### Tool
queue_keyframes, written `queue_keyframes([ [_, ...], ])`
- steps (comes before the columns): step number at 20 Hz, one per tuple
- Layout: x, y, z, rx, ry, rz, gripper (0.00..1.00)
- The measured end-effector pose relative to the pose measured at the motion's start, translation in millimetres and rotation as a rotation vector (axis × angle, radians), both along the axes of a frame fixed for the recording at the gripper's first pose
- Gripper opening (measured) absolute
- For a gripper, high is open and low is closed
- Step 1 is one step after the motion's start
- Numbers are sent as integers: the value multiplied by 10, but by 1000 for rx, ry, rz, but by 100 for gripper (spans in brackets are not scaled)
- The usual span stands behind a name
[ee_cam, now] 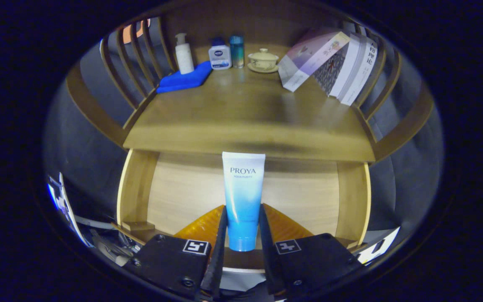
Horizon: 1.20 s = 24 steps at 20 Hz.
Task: Pull open the drawer, take out the items inside it, and place them on the countertop above the cabinet.
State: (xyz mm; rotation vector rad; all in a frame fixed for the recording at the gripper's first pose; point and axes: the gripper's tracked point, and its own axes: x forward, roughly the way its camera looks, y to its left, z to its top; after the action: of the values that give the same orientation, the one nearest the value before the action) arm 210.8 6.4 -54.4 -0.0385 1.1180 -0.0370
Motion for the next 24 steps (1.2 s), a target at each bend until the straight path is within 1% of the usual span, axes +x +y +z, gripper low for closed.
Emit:
queue_keyframes([
  [6,448,-1,80,-9,-66,-18,44],
  [10,656,-33,79,-38,-81,-21,44],
  [12,713,-63,76,-62,-83,-15,44],
  [17,838,-66,-46,-50,-80,-31,44],
  [24,895,-62,-121,-28,-101,-74,44],
])
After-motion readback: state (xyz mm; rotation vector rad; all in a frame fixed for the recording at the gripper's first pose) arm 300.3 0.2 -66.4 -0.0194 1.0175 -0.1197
